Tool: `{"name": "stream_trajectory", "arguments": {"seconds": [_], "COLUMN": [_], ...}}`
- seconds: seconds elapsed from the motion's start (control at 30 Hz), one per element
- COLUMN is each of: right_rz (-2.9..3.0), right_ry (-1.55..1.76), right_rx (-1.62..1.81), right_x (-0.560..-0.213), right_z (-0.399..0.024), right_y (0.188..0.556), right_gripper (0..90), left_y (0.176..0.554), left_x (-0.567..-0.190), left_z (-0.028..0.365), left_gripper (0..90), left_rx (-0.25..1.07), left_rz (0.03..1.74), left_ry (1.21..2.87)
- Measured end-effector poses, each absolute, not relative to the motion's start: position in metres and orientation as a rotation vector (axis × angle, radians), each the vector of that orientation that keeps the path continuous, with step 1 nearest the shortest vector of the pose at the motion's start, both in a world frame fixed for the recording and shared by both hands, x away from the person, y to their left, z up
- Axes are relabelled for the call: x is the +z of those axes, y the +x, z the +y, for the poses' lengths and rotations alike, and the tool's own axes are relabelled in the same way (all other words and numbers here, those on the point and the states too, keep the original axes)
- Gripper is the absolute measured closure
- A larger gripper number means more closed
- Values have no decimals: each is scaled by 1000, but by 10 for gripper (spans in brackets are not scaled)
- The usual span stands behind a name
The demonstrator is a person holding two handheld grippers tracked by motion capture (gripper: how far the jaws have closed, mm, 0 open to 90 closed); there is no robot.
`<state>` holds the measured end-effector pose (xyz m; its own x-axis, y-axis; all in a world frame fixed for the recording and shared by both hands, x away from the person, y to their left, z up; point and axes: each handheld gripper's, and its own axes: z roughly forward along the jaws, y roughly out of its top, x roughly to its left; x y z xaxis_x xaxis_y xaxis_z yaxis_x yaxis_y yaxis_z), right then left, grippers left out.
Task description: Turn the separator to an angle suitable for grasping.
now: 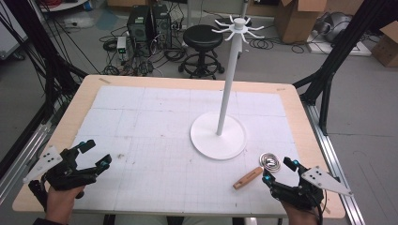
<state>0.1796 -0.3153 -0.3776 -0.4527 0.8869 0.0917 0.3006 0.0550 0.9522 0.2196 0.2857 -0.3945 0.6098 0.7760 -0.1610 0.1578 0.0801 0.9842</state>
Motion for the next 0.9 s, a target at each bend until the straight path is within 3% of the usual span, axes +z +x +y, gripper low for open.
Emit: {"name": "stream_trajectory", "arguments": {"seconds": [0.33,0.5,0.57,0.6,0.63,0.73,0.9], "right_rz": [1816,1885,1957,2018,2018,2152,2414], "right_ry": [1188,1170,1138,1087,1087,1030,900], "right_rx": [1413,1417,1408,1391,1391,1323,1198], "right_x": [-380,-382,-384,-386,-386,-392,-409], "right_z": [-318,-315,-312,-309,-309,-300,-275], "right_y": [179,181,181,182,182,186,193], "right_gripper": [195,376,570,750,750,889,894], "left_y": [223,221,221,222,222,222,223], "left_x": [-396,-396,-396,-396,-396,-396,-397], "left_z": [287,288,288,288,287,286,287], "left_gripper": [140,140,140,140,140,141,142], "left_rx": [549,555,549,546,545,542,548], "left_rz": [866,863,863,861,856,847,861], "left_ry": [1435,1429,1425,1429,1438,1453,1449]}}
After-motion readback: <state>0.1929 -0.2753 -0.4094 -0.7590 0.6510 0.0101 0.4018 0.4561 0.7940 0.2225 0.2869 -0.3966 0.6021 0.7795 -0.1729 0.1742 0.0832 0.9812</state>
